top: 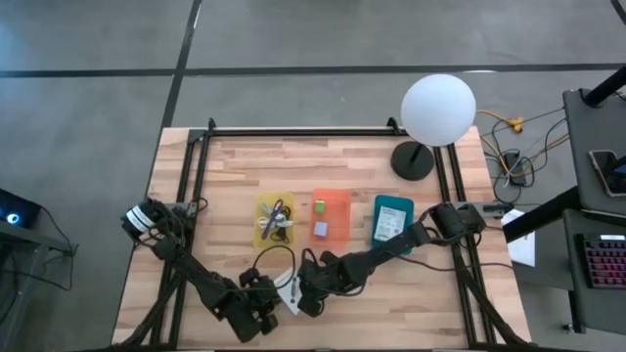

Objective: Pick and place items into bin
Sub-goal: Put the white card reader box into the blue bin

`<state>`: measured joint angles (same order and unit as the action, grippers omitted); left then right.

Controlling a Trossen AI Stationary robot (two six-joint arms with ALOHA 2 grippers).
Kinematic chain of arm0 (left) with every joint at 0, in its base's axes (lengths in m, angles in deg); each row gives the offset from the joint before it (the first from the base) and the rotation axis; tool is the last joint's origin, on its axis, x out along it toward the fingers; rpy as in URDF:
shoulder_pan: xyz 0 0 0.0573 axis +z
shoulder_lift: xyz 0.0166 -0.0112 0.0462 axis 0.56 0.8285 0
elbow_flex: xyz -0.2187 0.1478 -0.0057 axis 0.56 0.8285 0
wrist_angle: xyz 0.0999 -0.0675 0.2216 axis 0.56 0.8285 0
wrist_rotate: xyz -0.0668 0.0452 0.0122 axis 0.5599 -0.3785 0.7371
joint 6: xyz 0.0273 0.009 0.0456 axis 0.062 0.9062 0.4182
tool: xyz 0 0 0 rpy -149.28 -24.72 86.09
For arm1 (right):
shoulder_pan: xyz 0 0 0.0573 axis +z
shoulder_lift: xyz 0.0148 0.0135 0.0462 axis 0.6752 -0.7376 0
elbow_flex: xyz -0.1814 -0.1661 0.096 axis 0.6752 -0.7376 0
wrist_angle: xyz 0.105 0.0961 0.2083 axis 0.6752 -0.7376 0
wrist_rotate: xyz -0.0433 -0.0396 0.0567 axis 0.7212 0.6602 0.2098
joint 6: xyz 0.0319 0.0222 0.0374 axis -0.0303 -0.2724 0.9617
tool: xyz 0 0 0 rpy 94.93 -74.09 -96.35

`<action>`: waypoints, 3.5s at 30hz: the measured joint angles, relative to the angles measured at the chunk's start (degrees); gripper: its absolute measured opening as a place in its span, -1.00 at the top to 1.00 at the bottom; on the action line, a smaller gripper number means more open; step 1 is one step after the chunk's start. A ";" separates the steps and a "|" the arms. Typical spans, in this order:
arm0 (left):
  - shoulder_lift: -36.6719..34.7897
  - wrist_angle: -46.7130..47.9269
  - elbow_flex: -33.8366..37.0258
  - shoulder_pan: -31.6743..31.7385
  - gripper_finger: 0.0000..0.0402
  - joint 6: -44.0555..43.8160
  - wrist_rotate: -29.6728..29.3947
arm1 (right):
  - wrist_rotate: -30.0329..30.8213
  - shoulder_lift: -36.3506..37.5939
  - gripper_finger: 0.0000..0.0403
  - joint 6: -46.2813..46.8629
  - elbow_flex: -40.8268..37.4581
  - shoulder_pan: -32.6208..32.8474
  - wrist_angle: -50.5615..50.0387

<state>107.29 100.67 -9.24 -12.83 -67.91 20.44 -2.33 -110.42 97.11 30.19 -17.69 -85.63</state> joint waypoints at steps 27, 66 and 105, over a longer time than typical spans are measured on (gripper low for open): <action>1.41 -8.36 2.01 -2.72 0.74 -23.92 -5.05 | -2.56 -0.15 0.83 4.76 -0.03 0.40 3.32; -0.89 -12.99 -3.17 0.19 0.74 2.72 -15.90 | -4.68 0.78 0.83 1.77 2.99 2.45 -1.07; -0.81 -15.04 -2.54 0.34 0.74 5.03 -13.55 | 10.42 0.72 -0.07 -84.99 21.31 1.94 -25.83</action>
<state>106.48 85.63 -11.78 -12.50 -62.88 6.88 8.09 -109.70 12.12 51.50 -15.75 -111.47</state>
